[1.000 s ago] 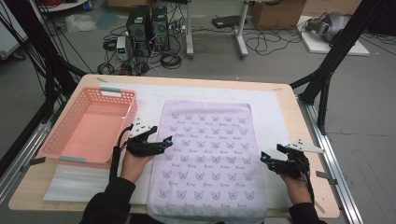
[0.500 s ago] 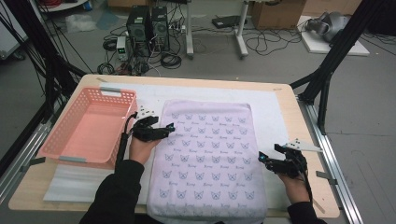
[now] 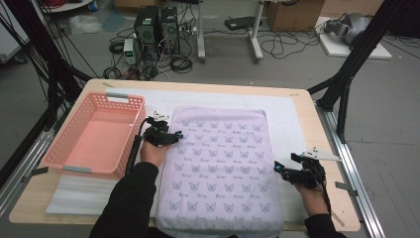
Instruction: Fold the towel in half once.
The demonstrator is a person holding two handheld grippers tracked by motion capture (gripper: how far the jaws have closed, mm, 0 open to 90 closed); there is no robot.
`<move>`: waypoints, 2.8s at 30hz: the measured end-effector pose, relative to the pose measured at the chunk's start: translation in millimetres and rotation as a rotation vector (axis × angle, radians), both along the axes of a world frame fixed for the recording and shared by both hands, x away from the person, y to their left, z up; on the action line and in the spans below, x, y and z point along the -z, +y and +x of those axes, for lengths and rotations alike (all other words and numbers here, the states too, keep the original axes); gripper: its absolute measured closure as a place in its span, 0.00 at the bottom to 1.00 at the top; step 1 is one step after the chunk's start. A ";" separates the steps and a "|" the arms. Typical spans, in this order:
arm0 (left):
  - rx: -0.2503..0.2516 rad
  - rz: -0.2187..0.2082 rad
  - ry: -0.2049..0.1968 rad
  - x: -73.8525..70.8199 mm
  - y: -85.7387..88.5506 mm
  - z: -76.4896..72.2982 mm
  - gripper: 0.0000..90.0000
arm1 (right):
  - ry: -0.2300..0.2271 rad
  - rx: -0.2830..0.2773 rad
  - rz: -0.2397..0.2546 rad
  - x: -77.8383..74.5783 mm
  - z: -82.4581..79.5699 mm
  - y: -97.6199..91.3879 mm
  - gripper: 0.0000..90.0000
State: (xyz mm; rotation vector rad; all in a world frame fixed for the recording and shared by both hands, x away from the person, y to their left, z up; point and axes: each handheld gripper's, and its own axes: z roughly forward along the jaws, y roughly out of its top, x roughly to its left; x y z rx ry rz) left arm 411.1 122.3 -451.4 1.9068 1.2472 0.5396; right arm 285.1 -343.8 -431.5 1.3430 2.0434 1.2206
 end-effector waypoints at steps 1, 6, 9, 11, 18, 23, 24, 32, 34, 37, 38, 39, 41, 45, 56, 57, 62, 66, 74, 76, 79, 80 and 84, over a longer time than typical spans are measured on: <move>0.006 0.024 -0.011 -0.1 -1.6 -0.7 0.54 | 0.004 0.000 -0.001 0.0 0.0 0.2 0.22; 0.092 0.039 -0.032 -0.1 -5.5 -3.5 0.84 | 0.007 -0.006 -0.012 1.1 1.8 3.4 0.22; 0.110 0.033 -0.032 0.2 -5.5 -3.7 0.93 | 0.016 -0.011 -0.022 2.3 3.7 5.9 0.22; 0.106 -0.002 -0.017 0.6 -2.5 -2.2 0.94 | 0.016 -0.014 -0.025 2.6 5.9 8.0 0.22; 0.100 -0.093 0.032 1.6 5.9 2.4 0.95 | 0.008 -0.043 -0.015 -0.7 19.3 13.3 0.22; 0.087 -0.140 0.054 2.4 10.2 4.0 0.95 | 0.030 -0.035 -0.055 -2.3 41.4 17.4 0.21; 0.087 -0.138 0.054 2.4 10.0 3.9 0.95 | 0.028 -0.034 -0.060 -1.5 45.9 17.1 0.22; 0.083 -0.158 0.062 2.8 11.9 4.7 0.95 | 0.109 0.068 -0.089 14.0 88.0 23.7 0.34; 0.083 -0.157 0.062 2.9 12.0 4.7 0.95 | 0.122 0.083 -0.101 12.9 96.9 26.3 0.38; 0.079 -0.168 0.065 3.1 12.6 5.0 0.95 | 0.139 0.101 -0.121 11.6 107.7 30.3 0.49; 0.082 -0.166 0.067 2.9 12.8 5.1 0.95 | 0.146 0.103 -0.139 12.4 110.6 31.1 0.52; 0.083 -0.164 0.068 2.9 13.5 5.2 0.95 | 0.149 0.108 -0.149 13.0 112.7 32.7 0.53; 0.081 -0.170 0.066 3.1 13.3 5.3 0.95 | 0.141 0.103 -0.154 12.9 116.6 34.6 0.57; 0.083 -0.165 0.069 2.9 13.4 5.2 0.95 | 0.146 0.095 -0.179 12.1 121.6 38.8 0.64; 0.072 -0.151 0.061 2.6 11.5 4.6 0.95 | 0.157 0.039 -0.174 10.7 118.7 44.9 0.97; 0.068 -0.144 0.062 2.3 11.8 4.6 0.95 | 0.156 0.047 -0.169 10.8 118.8 44.8 0.97; -0.003 -0.191 0.049 -2.1 18.4 8.7 0.96 | 0.133 0.108 -0.166 9.5 121.9 42.6 0.98; -0.014 -0.216 0.008 -13.6 18.9 11.3 0.96 | 0.077 0.120 -0.143 -2.9 123.9 41.2 0.98; 0.050 -0.248 -0.036 -30.1 23.6 -2.2 0.96 | 0.045 0.064 -0.104 -21.8 114.9 38.1 0.97; 0.070 -0.252 -0.052 -37.1 23.8 -8.5 0.96 | 0.043 0.042 -0.094 -27.0 109.5 38.8 0.97; 0.105 -0.276 -0.065 -47.1 25.1 -18.8 0.96 | 0.015 0.000 -0.097 -35.3 100.1 40.0 0.97; 0.113 -0.286 -0.070 -49.9 25.5 -22.4 0.96 | 0.010 -0.008 -0.096 -37.5 96.7 40.0 0.97; 0.157 -0.290 -0.078 -54.9 24.8 -38.7 0.96 | 0.008 -0.040 -0.089 -37.9 83.3 37.5 0.97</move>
